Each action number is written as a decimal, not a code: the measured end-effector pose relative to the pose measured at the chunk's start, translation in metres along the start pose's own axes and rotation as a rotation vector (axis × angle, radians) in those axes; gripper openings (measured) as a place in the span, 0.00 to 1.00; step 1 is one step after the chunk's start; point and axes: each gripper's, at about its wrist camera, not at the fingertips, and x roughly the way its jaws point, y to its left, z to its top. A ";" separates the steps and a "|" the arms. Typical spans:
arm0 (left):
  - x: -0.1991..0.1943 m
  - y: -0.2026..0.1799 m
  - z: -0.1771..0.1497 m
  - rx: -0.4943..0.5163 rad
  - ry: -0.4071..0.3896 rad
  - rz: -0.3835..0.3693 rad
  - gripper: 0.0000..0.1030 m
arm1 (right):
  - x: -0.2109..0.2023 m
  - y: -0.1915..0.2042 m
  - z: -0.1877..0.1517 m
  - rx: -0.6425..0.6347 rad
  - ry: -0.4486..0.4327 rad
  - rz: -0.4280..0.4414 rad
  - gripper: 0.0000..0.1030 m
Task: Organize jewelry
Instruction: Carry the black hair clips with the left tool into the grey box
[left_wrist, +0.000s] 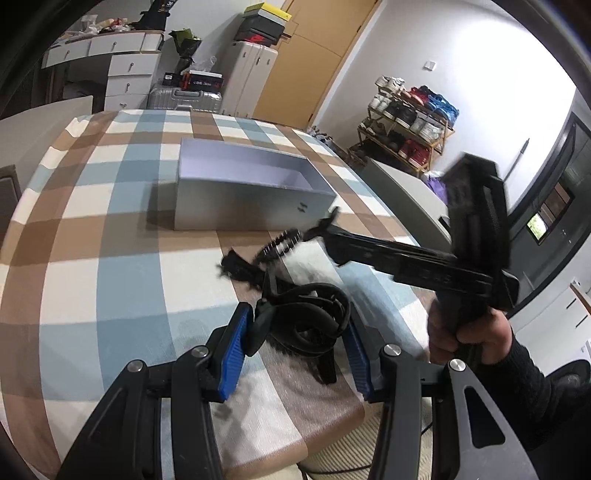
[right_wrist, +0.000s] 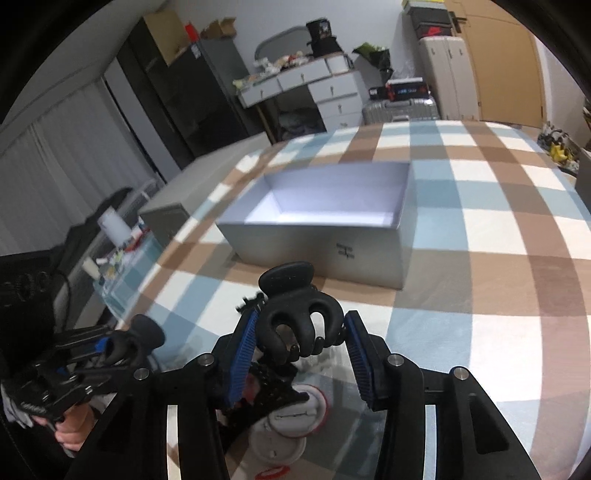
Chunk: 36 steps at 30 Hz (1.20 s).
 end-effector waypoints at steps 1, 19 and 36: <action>0.000 0.000 0.004 0.001 -0.009 0.006 0.41 | -0.005 0.000 0.002 0.002 -0.019 0.007 0.45; 0.049 0.025 0.104 0.044 -0.077 0.102 0.41 | 0.005 -0.006 0.089 -0.091 -0.116 0.021 0.46; 0.095 0.045 0.113 -0.003 0.074 0.110 0.41 | 0.064 -0.027 0.100 -0.082 0.011 -0.025 0.46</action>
